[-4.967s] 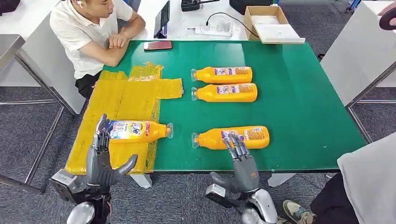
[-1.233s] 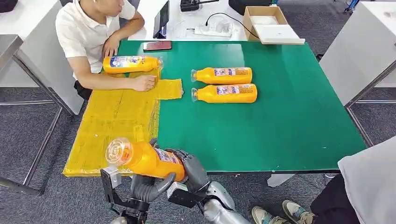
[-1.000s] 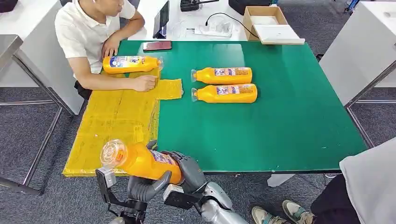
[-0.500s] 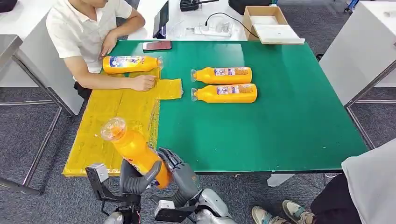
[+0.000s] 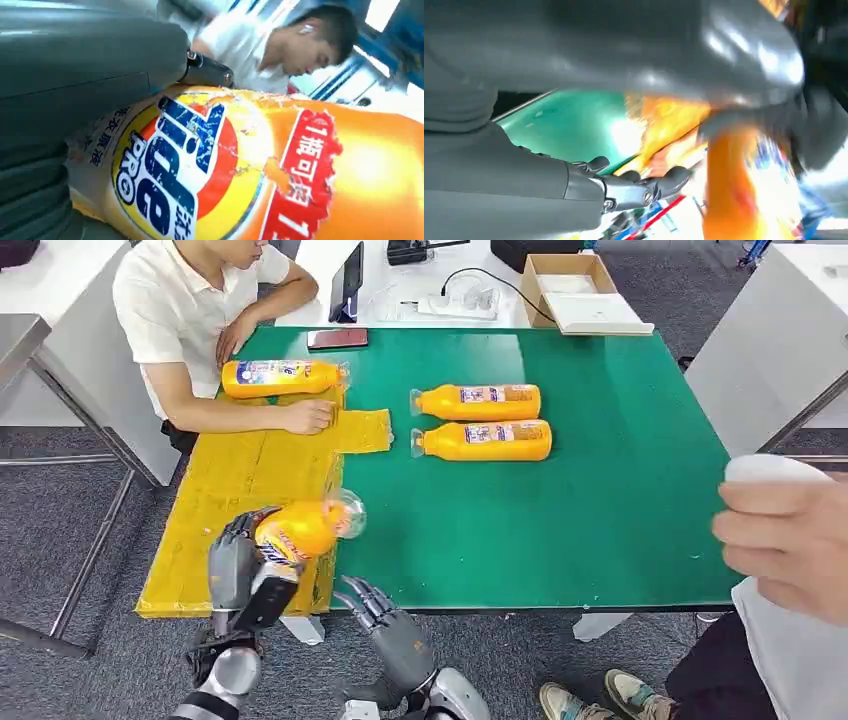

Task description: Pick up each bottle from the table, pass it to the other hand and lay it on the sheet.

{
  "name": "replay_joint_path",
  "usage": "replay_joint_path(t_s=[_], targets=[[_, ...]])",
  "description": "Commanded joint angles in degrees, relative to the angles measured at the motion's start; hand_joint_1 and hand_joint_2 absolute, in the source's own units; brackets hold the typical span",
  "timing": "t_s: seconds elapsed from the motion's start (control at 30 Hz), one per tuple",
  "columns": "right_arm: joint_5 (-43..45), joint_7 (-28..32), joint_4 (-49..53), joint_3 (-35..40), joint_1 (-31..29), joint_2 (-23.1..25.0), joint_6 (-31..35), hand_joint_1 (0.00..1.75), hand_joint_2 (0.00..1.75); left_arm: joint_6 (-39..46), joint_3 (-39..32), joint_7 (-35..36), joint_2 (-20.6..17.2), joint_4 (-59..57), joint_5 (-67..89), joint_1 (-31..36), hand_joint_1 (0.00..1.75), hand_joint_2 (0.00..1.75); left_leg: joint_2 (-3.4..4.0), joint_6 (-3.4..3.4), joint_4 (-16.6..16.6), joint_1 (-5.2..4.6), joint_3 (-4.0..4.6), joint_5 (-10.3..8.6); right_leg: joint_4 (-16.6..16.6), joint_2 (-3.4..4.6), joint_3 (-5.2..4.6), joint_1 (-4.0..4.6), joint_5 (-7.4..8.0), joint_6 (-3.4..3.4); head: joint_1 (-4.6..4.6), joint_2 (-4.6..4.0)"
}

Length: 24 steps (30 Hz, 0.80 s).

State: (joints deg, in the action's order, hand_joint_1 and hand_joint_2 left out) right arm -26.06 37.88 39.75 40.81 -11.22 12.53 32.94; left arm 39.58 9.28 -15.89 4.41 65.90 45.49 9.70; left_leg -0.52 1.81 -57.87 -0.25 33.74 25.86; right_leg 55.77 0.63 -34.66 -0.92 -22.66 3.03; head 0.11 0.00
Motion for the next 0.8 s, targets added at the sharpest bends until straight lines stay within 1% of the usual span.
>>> replay_joint_path(t_s=[0.03, 0.07, 0.1, 0.17, 0.2, 0.27, 0.33, 0.47, 0.57, 0.6, 0.63, 0.67, 0.8], targets=[[1.1, 0.2, 7.7, -5.4, 3.9, -2.1, -1.2, 0.00, 0.00, -1.1, -5.0, 6.8, -4.0, -21.8, 13.7, 11.3, 1.75, 1.75, -0.07, -0.09, 0.1, 0.04, -0.13, 0.00, 0.0, -0.14, 0.16, 0.05, -0.04, -0.09, 0.02, 0.00], [1.1, 0.1, 7.8, -5.4, 3.9, -2.0, -1.7, 0.00, 0.00, -2.3, -4.2, 7.5, -3.9, -22.6, 14.3, 11.6, 1.75, 1.75, -0.07, -0.14, 0.1, 0.08, -0.21, 0.04, 0.0, -0.16, 0.25, 0.10, -0.07, -0.14, 0.02, 0.00], [1.3, -0.1, 7.8, -5.7, 4.0, -1.9, -2.8, 0.00, 0.00, -6.8, -2.3, 9.8, -4.7, -25.0, 15.6, 13.3, 1.75, 1.75, -0.06, -0.11, 0.1, 0.04, -0.18, 0.03, 0.0, -0.15, 0.20, 0.05, -0.08, -0.10, -0.02, 0.00], [1.6, 0.0, 8.2, -6.3, 4.2, -1.5, -4.2, 0.00, 0.00, -9.7, -0.3, 11.9, -5.6, -28.8, 17.3, 16.4, 1.75, 1.75, -0.19, -0.13, 0.0, 0.10, -0.19, 0.05, 0.0, -0.28, 0.28, 0.11, -0.13, -0.13, 0.00, 0.00], [1.8, 0.0, 8.3, -6.4, 4.3, -1.2, -5.6, 0.00, 0.00, -13.6, 0.9, 13.3, -6.1, -33.3, 17.6, 19.5, 1.75, 1.75, -0.18, -0.11, 0.0, 0.06, -0.15, 0.02, 0.0, -0.24, 0.21, 0.08, -0.09, -0.10, 0.02, 0.00], [2.0, 0.1, 8.4, -6.7, 4.3, -0.8, -6.4, 0.00, 0.00, -18.3, 2.6, 14.2, -6.9, -38.0, 18.8, 23.1, 1.75, 1.75, -0.29, -0.13, 0.0, 0.11, -0.14, 0.01, 0.0, -0.34, 0.26, 0.12, -0.10, -0.13, 0.04, -0.02], [2.1, 0.1, 8.5, -6.7, 4.2, -0.6, -6.4, 0.00, 0.00, -19.0, 2.7, 14.2, -7.3, -38.5, 19.0, 24.0, 1.75, 1.75, -0.19, -0.10, 0.0, 0.05, -0.09, -0.02, 0.0, -0.17, 0.17, 0.04, -0.02, -0.09, 0.04, 0.00], [2.2, 0.0, 8.4, -6.9, 4.2, -0.6, -6.5, 0.00, 0.00, -19.6, 3.0, 14.2, -7.2, -39.1, 19.1, 24.1, 1.75, 1.75, -0.14, -0.18, 0.0, 0.08, -0.40, -0.02, 0.0, -0.01, 0.45, 0.07, 0.02, -0.18, 0.02, 0.00], [3.1, 0.1, 8.2, -7.6, 4.5, -0.5, -6.9, 0.00, 0.00, -23.6, 4.0, 14.1, -7.4, -40.3, 19.6, 25.6, 1.75, 1.75, -0.20, -0.23, 0.0, 0.04, -0.41, -0.10, 0.0, -0.09, 0.42, 0.05, 0.02, -0.15, 0.02, -0.02], [3.3, 0.2, 8.2, -7.7, 4.5, -0.5, -6.9, 0.00, 0.00, -24.6, 4.1, 13.3, -7.6, -40.3, 19.4, 25.9, 1.69, 1.75, -0.21, -0.29, 0.1, 0.09, -0.40, -0.13, 0.0, -0.13, 0.41, 0.10, 0.04, -0.21, 0.02, -0.02], [3.8, 0.5, 7.9, -7.9, 4.5, -0.4, -7.2, 0.00, 0.00, -27.4, 3.9, 10.5, -7.7, -40.0, 17.7, 26.0, 0.91, 1.75, -0.20, -0.31, 0.0, 0.06, -0.42, -0.17, 0.0, -0.10, 0.44, 0.07, 0.04, -0.19, 0.02, 0.00], [4.4, 0.9, 7.3, -8.1, 4.4, -0.3, -7.1, 0.00, 0.00, -29.1, 3.8, 7.7, -8.1, -38.7, 15.6, 25.4, 0.05, 1.75, -0.15, -0.33, 0.1, 0.09, -0.46, -0.20, 0.0, -0.08, 0.48, 0.10, 0.05, -0.24, 0.02, 0.00], [4.5, 1.1, 7.1, -8.1, 4.4, -0.3, -7.0, 0.00, 0.00, -29.1, 3.9, 7.4, -8.2, -38.2, 15.4, 25.1, 0.05, 1.75, -0.11, -0.32, 0.1, 0.05, -0.58, -0.22, 0.1, 0.03, 0.57, 0.06, 0.07, -0.21, 0.02, 0.00]])
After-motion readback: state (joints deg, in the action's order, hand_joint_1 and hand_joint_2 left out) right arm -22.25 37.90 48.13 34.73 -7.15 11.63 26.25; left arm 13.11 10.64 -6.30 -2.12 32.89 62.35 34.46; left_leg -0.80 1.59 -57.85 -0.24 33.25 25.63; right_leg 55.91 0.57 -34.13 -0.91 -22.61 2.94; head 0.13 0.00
